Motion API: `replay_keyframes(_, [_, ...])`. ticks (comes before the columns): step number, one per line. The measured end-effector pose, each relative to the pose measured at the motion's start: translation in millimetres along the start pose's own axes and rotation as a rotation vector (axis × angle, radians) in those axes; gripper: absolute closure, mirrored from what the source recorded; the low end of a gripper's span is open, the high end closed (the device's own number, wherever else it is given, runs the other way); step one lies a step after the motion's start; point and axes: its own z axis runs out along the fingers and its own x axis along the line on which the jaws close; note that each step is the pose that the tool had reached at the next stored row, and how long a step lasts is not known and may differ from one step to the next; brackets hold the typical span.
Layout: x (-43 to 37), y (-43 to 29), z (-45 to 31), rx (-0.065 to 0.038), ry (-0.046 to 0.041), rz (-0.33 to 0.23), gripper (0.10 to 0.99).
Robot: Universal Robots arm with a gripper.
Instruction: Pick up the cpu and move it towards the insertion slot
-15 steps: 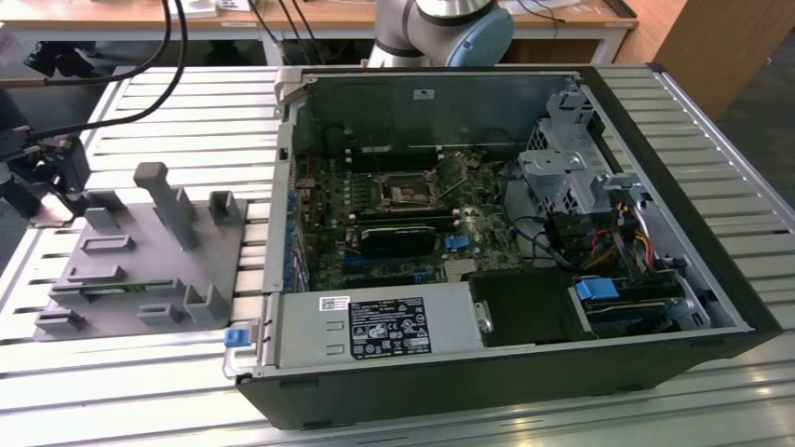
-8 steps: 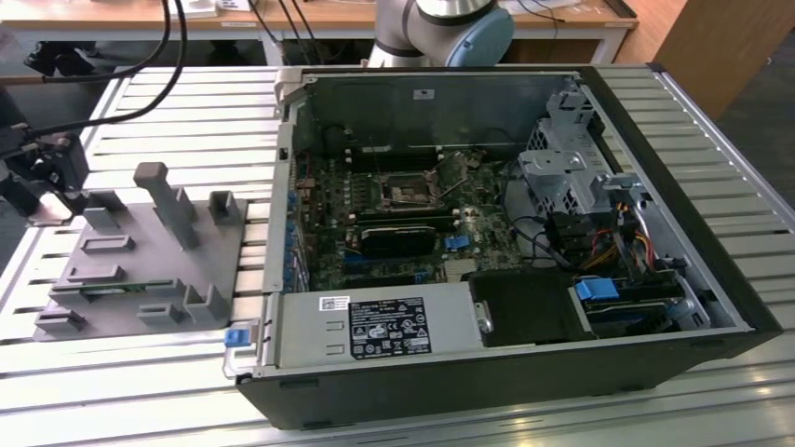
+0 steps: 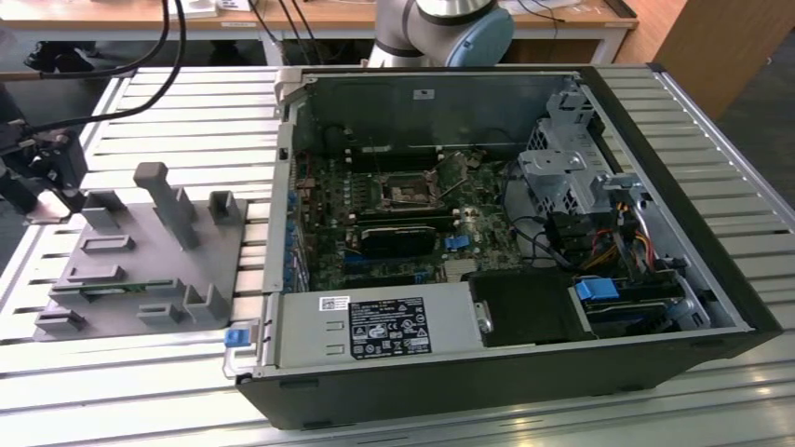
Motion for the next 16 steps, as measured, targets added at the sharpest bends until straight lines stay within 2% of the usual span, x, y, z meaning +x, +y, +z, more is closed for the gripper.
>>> replay_keyframes(16, [-0.3,0.7,-7.2,0.0,0.0002,0.0,0.549])
